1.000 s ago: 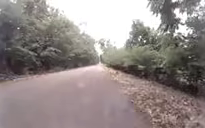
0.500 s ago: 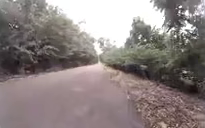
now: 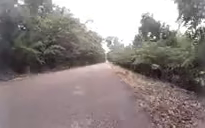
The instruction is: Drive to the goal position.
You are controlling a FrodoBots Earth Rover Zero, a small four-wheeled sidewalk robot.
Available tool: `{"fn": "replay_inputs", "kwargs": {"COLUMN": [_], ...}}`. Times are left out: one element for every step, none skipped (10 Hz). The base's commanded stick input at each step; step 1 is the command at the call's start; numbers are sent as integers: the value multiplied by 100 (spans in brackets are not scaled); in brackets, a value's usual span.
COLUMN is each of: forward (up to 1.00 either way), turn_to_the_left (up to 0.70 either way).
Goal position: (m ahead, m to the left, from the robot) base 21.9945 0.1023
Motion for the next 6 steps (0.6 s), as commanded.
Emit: {"fn": "replay_inputs", "kwargs": {"forward": [70,70,70,70,70,70], "turn_to_the_left": [0,0,0,0,0,0]}}
